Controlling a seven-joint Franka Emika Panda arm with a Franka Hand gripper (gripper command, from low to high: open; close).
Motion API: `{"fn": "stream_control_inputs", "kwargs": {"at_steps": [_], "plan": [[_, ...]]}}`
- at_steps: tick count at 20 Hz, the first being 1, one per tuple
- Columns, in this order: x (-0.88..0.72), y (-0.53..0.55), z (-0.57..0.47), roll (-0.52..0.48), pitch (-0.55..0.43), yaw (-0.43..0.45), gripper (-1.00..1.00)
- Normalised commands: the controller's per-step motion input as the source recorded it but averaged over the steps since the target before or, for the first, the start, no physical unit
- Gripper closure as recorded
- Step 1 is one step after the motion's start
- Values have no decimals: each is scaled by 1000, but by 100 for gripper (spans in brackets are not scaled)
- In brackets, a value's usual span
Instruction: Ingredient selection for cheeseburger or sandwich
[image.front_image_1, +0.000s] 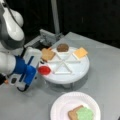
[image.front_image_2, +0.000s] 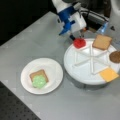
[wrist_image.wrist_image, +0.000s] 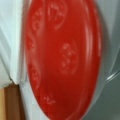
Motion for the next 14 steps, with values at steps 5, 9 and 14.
{"fn": "stream_control_inputs", "kwargs": {"at_steps": [5, 9, 14], "plan": [[112, -180, -22, 97, -13, -8, -100], [125, -165, 53, 73, 5, 17, -100], [125, -74, 79, 67, 21, 8, -100]]}}
